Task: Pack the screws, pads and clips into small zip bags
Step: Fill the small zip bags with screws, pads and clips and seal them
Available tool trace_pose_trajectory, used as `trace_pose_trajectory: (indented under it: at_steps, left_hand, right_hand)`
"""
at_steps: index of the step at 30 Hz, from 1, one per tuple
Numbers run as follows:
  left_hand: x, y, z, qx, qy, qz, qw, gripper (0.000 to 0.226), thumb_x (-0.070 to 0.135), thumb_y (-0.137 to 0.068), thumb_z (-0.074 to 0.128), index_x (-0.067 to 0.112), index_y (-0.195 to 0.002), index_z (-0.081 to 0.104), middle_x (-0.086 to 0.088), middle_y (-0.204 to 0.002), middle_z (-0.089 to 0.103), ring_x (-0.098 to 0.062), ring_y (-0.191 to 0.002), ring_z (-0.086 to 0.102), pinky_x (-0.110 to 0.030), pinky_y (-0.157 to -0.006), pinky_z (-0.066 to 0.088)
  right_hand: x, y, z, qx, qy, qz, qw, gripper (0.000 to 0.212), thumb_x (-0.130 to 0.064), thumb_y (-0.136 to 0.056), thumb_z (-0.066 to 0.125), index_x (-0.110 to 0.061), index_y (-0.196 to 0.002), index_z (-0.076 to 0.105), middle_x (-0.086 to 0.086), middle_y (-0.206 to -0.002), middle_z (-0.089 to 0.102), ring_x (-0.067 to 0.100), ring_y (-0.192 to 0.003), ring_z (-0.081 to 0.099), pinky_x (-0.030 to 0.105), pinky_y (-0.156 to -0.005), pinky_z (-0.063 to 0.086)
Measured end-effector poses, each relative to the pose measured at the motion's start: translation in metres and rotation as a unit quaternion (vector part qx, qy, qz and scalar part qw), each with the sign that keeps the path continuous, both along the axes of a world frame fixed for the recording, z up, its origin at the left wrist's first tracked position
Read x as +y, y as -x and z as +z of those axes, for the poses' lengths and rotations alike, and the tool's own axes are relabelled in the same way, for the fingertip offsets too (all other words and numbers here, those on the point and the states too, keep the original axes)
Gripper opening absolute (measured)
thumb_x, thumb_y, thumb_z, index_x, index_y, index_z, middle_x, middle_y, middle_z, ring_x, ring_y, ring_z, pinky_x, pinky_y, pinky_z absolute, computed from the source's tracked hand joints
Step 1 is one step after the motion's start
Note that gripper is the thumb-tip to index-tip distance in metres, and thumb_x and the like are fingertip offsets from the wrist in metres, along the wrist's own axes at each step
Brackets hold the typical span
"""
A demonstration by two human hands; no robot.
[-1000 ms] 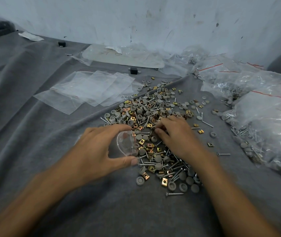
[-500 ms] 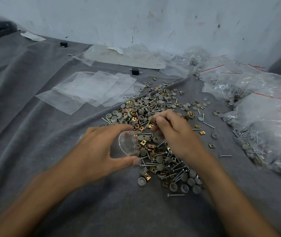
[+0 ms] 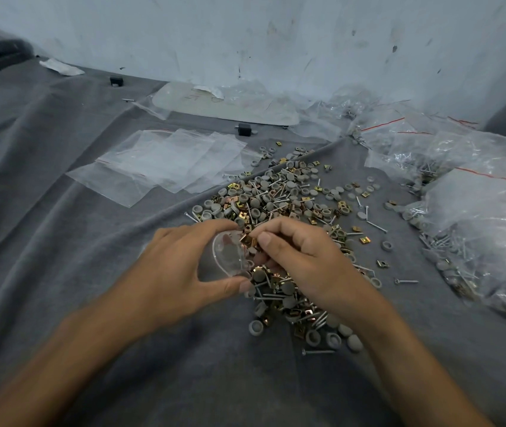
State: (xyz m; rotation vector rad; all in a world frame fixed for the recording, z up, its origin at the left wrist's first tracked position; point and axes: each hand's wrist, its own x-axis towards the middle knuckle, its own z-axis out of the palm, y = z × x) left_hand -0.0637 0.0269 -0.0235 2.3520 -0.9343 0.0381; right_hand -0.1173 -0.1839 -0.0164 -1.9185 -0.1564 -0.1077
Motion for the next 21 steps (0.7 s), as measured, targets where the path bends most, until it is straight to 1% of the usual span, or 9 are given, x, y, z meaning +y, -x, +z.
trace_pose_trajectory:
  at_steps: [3,5,9,12,14,16,18,20,21]
  left_hand:
    - [-0.001,0.001,0.0,0.006,-0.003,-0.002,1.0,0.087,0.089,-0.065,0.049,0.047,-0.141,0.041,0.034,-0.129,0.043,0.017,-0.114,0.029,-0.027,-0.103,0.03]
    - [-0.001,0.001,-0.001,0.004,-0.002,-0.002,1.0,0.087,0.088,-0.065,0.05,0.047,-0.141,0.041,0.035,-0.128,0.044,0.018,-0.112,0.029,-0.027,-0.102,0.03]
    - [-0.002,0.001,0.0,0.002,0.0,0.0,1.0,0.084,0.087,-0.065,0.052,0.047,-0.139,0.043,0.036,-0.126,0.045,0.019,-0.11,0.029,-0.028,-0.1,0.031]
    - [-0.002,0.001,0.001,0.001,0.002,0.001,1.0,0.084,0.087,-0.066,0.051,0.046,-0.138,0.044,0.035,-0.123,0.045,0.018,-0.108,0.031,-0.029,-0.099,0.031]
    - [-0.002,0.002,0.001,0.0,0.003,0.004,1.0,0.084,0.089,-0.065,0.05,0.048,-0.138,0.043,0.038,-0.122,0.042,0.026,-0.104,0.027,-0.029,-0.098,0.031]
    - [0.0,0.002,0.001,0.002,0.009,0.006,1.0,0.084,0.09,-0.064,0.049,0.05,-0.138,0.041,0.043,-0.119,0.036,0.038,-0.105,0.018,-0.029,-0.098,0.03]
    - [0.0,0.003,0.003,0.007,0.011,0.007,1.0,0.084,0.091,-0.065,0.049,0.051,-0.138,0.039,0.043,-0.119,0.034,0.042,-0.105,0.013,-0.03,-0.097,0.029]
    - [0.0,0.003,0.005,0.012,0.011,0.011,1.0,0.084,0.092,-0.064,0.048,0.051,-0.138,0.04,0.039,-0.123,0.038,0.03,-0.1,0.023,-0.03,-0.097,0.029]
    - [0.0,0.003,0.006,0.012,0.01,0.013,1.0,0.085,0.091,-0.063,0.047,0.051,-0.137,0.041,0.037,-0.124,0.039,0.024,-0.102,0.024,-0.03,-0.097,0.029]
  right_hand:
    - [0.004,0.001,-0.001,0.004,0.013,0.017,1.0,0.017,-0.015,-0.103,0.057,-0.021,-0.106,0.073,0.0,-0.093,0.074,0.008,-0.086,0.071,0.028,-0.075,0.059]
    - [0.006,0.001,-0.001,-0.002,0.009,0.019,1.0,0.019,-0.013,-0.103,0.057,-0.021,-0.109,0.073,0.002,-0.097,0.075,0.011,-0.09,0.072,0.028,-0.077,0.059]
    - [0.004,0.001,0.0,-0.011,-0.007,0.028,1.0,0.022,-0.011,-0.102,0.059,-0.028,-0.109,0.071,0.0,-0.095,0.076,0.012,-0.093,0.073,0.024,-0.08,0.057]
    - [0.0,0.001,0.001,-0.012,-0.019,0.049,0.999,0.019,-0.013,-0.102,0.059,-0.026,-0.112,0.068,-0.007,-0.097,0.078,0.004,-0.091,0.072,0.015,-0.075,0.053]
    - [-0.008,-0.001,0.004,-0.015,-0.035,0.032,0.999,0.017,-0.016,-0.102,0.058,-0.026,-0.111,0.067,-0.007,-0.099,0.078,0.001,-0.085,0.07,0.011,-0.069,0.05]
    - [-0.019,-0.003,0.005,-0.021,-0.047,-0.012,0.999,0.016,-0.015,-0.102,0.058,-0.024,-0.11,0.068,-0.004,-0.099,0.078,0.003,-0.082,0.069,0.013,-0.066,0.05]
    - [-0.03,-0.005,0.003,-0.033,-0.017,-0.066,0.997,0.015,-0.014,-0.101,0.061,-0.023,-0.108,0.07,-0.003,-0.095,0.078,0.005,-0.084,0.07,0.017,-0.068,0.052]
    - [-0.037,-0.007,-0.001,-0.024,0.079,-0.095,0.992,0.012,-0.019,-0.098,0.065,-0.026,-0.106,0.071,-0.007,-0.093,0.075,0.006,-0.088,0.07,0.022,-0.072,0.055]
    - [-0.039,-0.007,-0.004,-0.009,0.138,-0.093,0.986,0.011,-0.022,-0.097,0.067,-0.029,-0.105,0.071,-0.01,-0.091,0.073,0.004,-0.087,0.068,0.02,-0.072,0.054]
